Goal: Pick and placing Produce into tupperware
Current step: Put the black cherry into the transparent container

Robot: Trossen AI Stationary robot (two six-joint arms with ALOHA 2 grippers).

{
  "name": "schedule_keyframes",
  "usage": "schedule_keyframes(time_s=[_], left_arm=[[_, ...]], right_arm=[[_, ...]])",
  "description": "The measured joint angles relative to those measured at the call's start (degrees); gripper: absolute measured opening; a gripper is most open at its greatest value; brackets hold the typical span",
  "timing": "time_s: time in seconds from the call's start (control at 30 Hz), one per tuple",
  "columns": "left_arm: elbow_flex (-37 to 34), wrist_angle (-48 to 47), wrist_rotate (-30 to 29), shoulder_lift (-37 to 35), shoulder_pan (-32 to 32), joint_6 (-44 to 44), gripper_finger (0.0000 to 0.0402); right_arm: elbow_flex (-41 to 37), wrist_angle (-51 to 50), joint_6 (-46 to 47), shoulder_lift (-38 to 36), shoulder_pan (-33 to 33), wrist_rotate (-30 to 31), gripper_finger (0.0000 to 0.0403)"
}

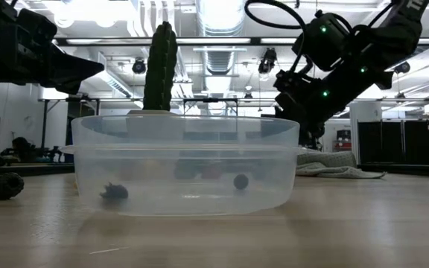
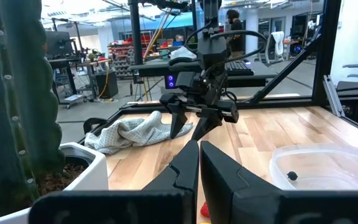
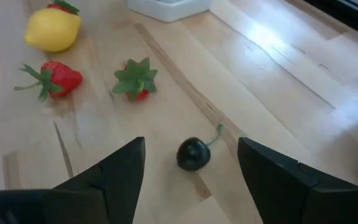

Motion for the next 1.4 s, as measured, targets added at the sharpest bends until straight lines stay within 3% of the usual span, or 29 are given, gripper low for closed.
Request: schedule_keyframes(time_s=[0.77, 1.4], left_arm=[[0.0, 0.0, 0.0, 0.3, 0.0, 0.0, 0.0000], [0.0, 0.0, 0.0, 0.8, 0.0, 0.0, 0.0000]], right_arm=[[1.5, 9.6, 0.1, 13.6, 0.0, 1.6, 0.0242], [3.0, 10.2, -1.6, 15.7, -1.3, 3.1, 0.0228]])
